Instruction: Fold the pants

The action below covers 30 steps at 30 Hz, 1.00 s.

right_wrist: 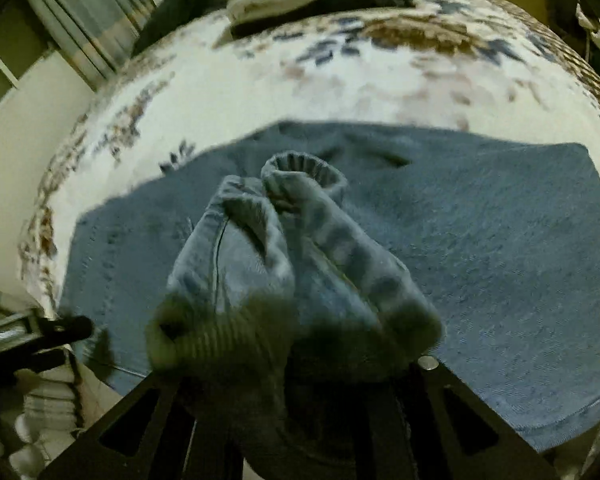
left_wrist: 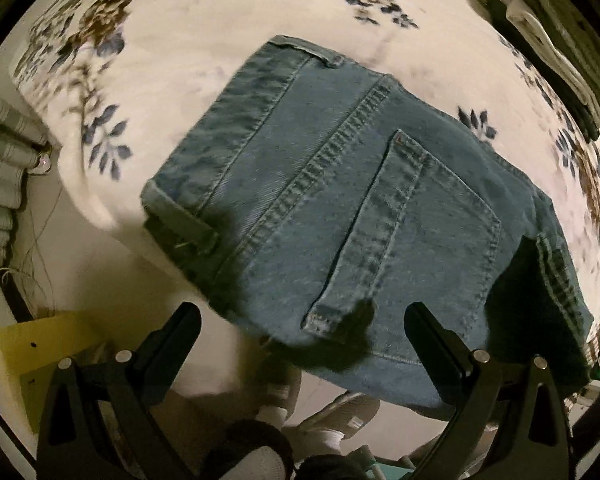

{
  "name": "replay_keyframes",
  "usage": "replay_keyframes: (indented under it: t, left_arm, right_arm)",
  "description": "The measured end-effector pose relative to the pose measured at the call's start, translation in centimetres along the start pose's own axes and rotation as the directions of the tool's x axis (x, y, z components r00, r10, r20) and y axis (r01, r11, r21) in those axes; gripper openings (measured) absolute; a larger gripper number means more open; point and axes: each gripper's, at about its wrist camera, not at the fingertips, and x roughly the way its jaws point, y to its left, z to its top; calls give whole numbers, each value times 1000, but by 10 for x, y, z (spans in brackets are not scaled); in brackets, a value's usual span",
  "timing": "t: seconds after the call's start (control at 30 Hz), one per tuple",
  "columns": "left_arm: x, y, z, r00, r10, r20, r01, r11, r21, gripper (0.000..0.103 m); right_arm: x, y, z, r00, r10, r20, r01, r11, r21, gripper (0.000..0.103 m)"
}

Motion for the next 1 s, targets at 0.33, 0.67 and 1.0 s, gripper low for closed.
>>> replay_keyframes:
  t: [0.33,0.67,1.0]
  left_arm:
    - [-36,-76,-8,996,-91,21,88,991,103,103]
    - [27,-188,5,999,-52,3,48,947,316,85]
    - [32,-241,-16,996,-22,88,-32,824,566,12]
  right_arm:
    - [-43,-30,7,928,345,-142,-321,932,167,58]
    - [-84,-179,28,995,29,-97,6,941,339,62]
    - [-59,-207,20,983,-29,-179,97,919,383,62]
